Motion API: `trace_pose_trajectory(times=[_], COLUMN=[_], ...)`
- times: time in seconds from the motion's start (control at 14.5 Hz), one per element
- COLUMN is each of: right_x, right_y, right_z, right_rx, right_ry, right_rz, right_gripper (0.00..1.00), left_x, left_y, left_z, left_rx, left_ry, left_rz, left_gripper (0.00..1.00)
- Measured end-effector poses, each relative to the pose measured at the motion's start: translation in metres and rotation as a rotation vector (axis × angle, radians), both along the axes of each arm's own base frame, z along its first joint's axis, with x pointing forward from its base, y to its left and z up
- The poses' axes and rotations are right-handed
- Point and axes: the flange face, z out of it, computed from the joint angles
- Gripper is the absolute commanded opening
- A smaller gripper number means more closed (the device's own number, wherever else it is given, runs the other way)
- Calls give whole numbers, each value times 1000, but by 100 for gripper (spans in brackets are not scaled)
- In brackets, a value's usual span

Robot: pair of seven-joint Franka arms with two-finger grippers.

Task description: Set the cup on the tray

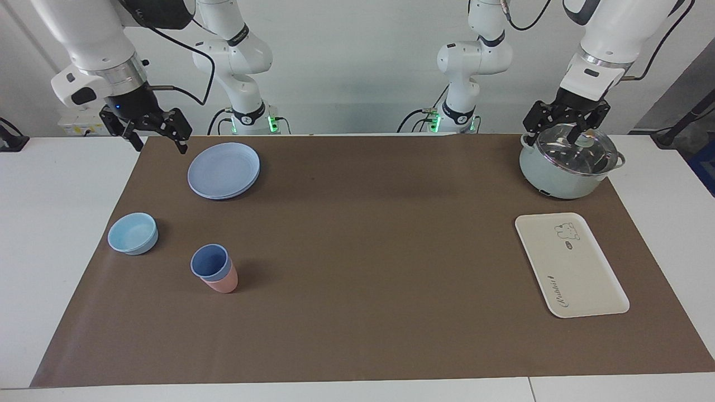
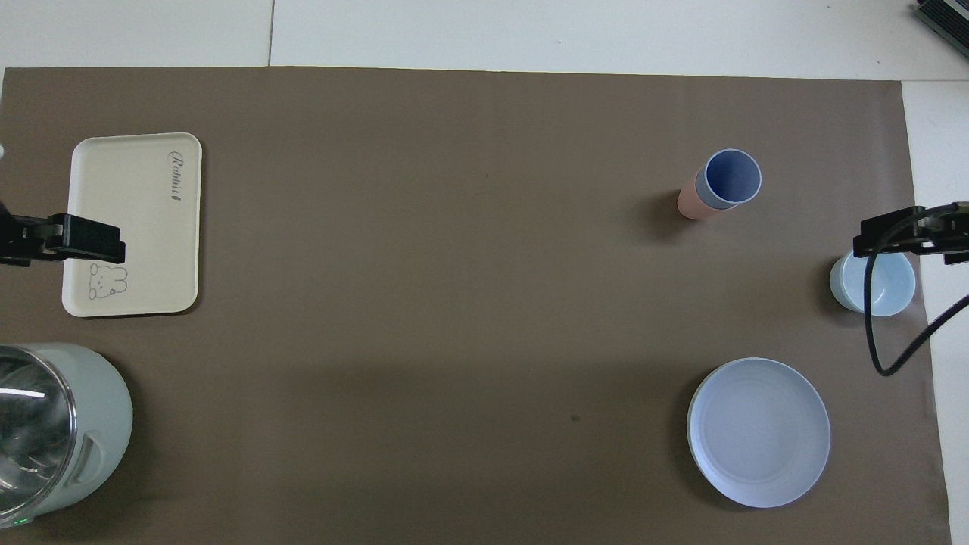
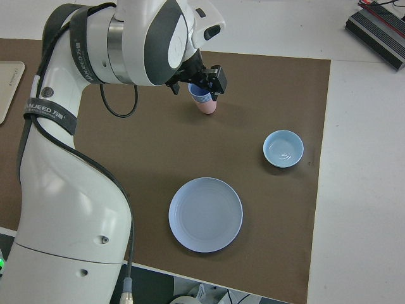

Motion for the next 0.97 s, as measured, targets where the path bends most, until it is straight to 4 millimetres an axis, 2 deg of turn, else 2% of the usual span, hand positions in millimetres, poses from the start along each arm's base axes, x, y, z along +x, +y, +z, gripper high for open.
trace_pose_trajectory(times=[0.55,0.76,0.97], right_x=[0,13,21], right_y=[-5,-21,-30], right_z=[-6,-17,-20], right_rx=[0,-17,-4], right_ry=[-2,-96,-180], right_rz=[26,228,453], right_gripper=[100,100,100], left_x=[0,0,0], left_y=[0,0,0], left_z=[0,0,0], left_rx=[0,0,0], left_ry=[0,0,0], left_rz=[0,0,0], left_gripper=[100,100,100])
